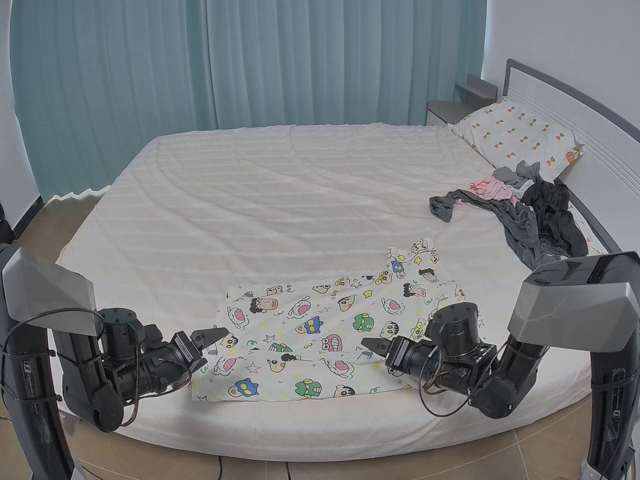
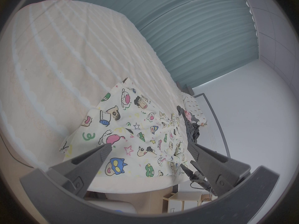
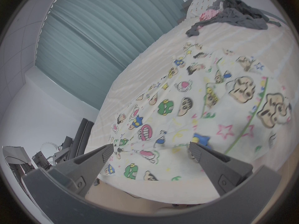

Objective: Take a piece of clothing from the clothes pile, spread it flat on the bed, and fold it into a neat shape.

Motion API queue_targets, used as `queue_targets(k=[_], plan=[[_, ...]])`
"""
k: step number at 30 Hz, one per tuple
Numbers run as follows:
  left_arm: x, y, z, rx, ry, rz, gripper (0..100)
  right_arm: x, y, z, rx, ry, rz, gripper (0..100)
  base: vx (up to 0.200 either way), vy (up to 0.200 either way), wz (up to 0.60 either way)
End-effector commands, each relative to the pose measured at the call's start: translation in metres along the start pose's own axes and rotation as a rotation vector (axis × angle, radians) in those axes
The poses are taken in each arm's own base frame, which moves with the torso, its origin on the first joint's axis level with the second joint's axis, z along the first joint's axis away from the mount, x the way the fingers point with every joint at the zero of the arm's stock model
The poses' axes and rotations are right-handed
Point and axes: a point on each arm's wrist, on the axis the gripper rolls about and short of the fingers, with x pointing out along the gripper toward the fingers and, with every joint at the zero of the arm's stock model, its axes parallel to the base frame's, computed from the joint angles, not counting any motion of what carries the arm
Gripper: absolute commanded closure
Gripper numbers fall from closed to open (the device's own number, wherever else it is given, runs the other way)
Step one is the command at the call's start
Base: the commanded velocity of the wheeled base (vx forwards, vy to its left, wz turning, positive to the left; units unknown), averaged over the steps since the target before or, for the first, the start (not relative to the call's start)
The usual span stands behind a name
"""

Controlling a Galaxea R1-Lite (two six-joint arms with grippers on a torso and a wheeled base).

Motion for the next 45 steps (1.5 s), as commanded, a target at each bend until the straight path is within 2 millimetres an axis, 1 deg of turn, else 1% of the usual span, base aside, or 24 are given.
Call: queue_targets(k=[1,6,10,11,14,16,17,20,24,26,31,37,39,45], plan=[[0.003,0.006,-0.003,-0.009,0.008,0.012,0,0.019,-0.001,-0.016,0.002,0.033,0.006,0,0.000,0.000,0.00],[0.003,0.006,-0.003,-0.009,0.008,0.012,0,0.020,-0.003,-0.017,-0.006,0.038,-0.014,0,0.000,0.000,0.00],[0.003,0.006,-0.003,-0.007,0.009,0.014,0,0.024,-0.007,-0.012,-0.015,0.043,-0.028,0,0.000,0.000,0.00],[0.004,0.006,-0.003,-0.007,0.008,0.013,0,0.029,-0.007,-0.013,-0.036,0.055,-0.042,0,0.000,0.000,0.00],[0.004,0.006,-0.003,-0.007,0.008,0.013,0,0.033,-0.006,-0.011,-0.044,0.052,-0.045,0,0.000,0.000,0.00],[0.004,0.006,-0.003,-0.007,0.007,0.014,0,0.042,-0.010,-0.006,-0.040,0.046,-0.060,0,0.000,0.000,0.00],[0.004,0.006,-0.003,-0.007,0.007,0.014,0,0.042,-0.010,-0.006,-0.040,0.046,-0.060,0,0.000,0.000,0.00],[0.004,0.006,-0.003,-0.007,0.008,0.015,0,0.051,-0.012,0.002,-0.041,0.043,-0.082,0,0.000,0.000,0.00],[0.005,0.006,-0.004,-0.005,0.011,0.015,0,0.056,-0.009,0.012,-0.043,0.002,-0.073,0,0.000,0.000,0.00],[0.005,0.007,-0.004,-0.004,0.013,0.017,0,0.058,-0.005,0.016,-0.051,-0.024,-0.067,0,0.000,0.000,0.00],[0.005,0.007,-0.004,-0.004,0.011,0.019,0,0.062,-0.002,0.018,-0.091,-0.040,-0.063,0,0.000,0.000,0.00],[0.006,0.007,-0.004,-0.003,0.013,0.019,0,0.067,0.003,0.025,-0.094,-0.062,-0.044,0,0.000,0.000,0.00],[0.006,0.008,-0.005,-0.003,0.014,0.021,0,0.064,0.003,0.024,-0.096,-0.057,-0.050,0,0.000,0.000,0.00],[0.006,0.008,-0.005,0.007,0.016,0.021,0,0.041,0.007,0.022,-0.100,-0.035,-0.058,0,0.000,0.000,0.00]])
